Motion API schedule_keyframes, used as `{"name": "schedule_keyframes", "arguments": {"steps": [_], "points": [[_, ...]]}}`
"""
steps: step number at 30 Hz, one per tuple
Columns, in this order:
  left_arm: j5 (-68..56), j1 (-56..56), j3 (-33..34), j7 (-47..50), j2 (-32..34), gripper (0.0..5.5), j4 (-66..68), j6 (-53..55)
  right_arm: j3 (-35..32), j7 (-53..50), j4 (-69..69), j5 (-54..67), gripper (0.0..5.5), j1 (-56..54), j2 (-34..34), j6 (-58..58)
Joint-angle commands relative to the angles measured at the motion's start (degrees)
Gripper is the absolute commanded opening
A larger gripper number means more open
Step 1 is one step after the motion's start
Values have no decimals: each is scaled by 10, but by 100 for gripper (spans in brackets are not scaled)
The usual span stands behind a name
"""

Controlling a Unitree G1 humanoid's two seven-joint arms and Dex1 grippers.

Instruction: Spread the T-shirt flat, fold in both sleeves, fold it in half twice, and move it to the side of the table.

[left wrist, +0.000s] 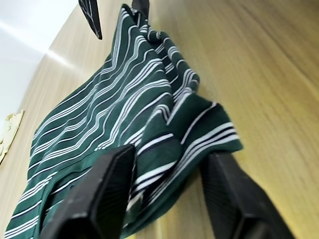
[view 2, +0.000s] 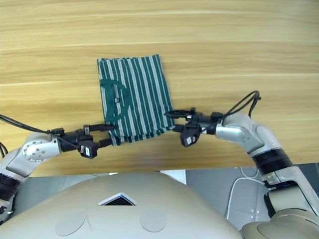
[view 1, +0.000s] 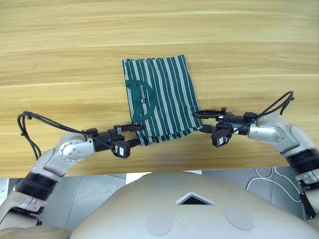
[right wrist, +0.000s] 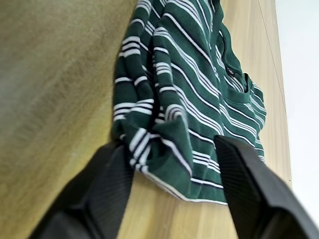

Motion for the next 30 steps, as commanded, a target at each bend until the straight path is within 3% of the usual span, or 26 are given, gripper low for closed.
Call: {"name": "schedule_keyframes", "arguments": {"steps": [1, 11, 17, 23, 30], "points": [[46, -2, -21, -26, 3, 151, 66, 21, 4, 8, 11, -16, 189, -3, 1, 4], [36, -18, -25, -20, -6, 15, 99, 2, 5, 9, 11, 9, 21, 1, 5, -4], [-37, 7, -4, -22, -5, 7, 83, -14, -3, 9, -7, 59, 18, 22, 5, -1], [-132, 74, 12, -20, -8, 6, 29, -37, -33, 20, -93, 164, 18, 132, -36, 30], [-167, 17, 80, 25, -77, 6, 33, -30, -80, -11, -97, 160, 18, 87, 30, 87]]}}
